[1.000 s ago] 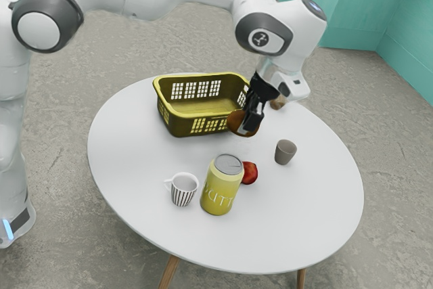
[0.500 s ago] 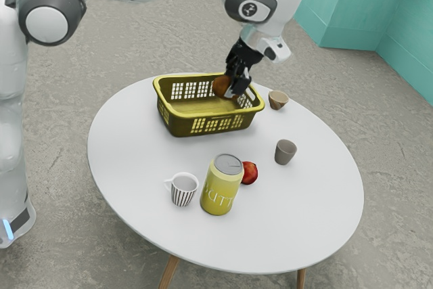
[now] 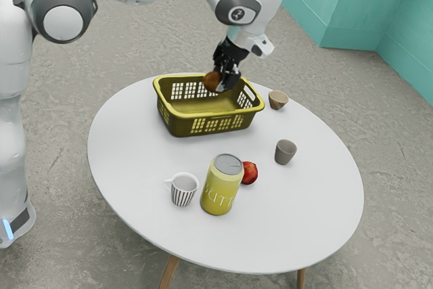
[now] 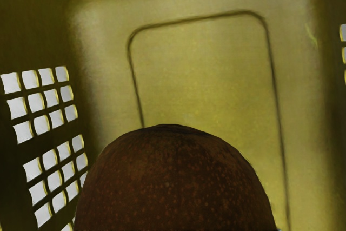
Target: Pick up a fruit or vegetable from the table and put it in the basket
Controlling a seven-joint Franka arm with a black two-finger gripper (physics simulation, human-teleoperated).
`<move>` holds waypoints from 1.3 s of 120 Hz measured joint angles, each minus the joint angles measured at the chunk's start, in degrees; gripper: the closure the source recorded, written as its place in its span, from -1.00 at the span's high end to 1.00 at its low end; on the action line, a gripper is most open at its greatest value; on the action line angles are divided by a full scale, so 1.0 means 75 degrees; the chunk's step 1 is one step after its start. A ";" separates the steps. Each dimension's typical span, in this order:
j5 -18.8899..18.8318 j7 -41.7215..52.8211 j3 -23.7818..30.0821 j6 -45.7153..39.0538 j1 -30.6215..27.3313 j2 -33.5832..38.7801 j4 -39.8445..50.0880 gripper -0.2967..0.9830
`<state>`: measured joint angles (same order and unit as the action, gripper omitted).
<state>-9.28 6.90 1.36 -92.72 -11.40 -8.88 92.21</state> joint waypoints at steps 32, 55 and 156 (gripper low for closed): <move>0.0064 -0.0029 -0.0109 -0.1152 0.0009 -0.0167 0.0458 0.03; 0.0082 -0.0056 -0.0110 -0.1406 0.0009 -0.0169 0.0968 0.03; 0.0103 -0.0117 -0.0169 -0.1552 -0.0003 -0.0179 0.1221 0.28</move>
<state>-8.51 6.02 0.09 -104.36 -11.42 -10.22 101.36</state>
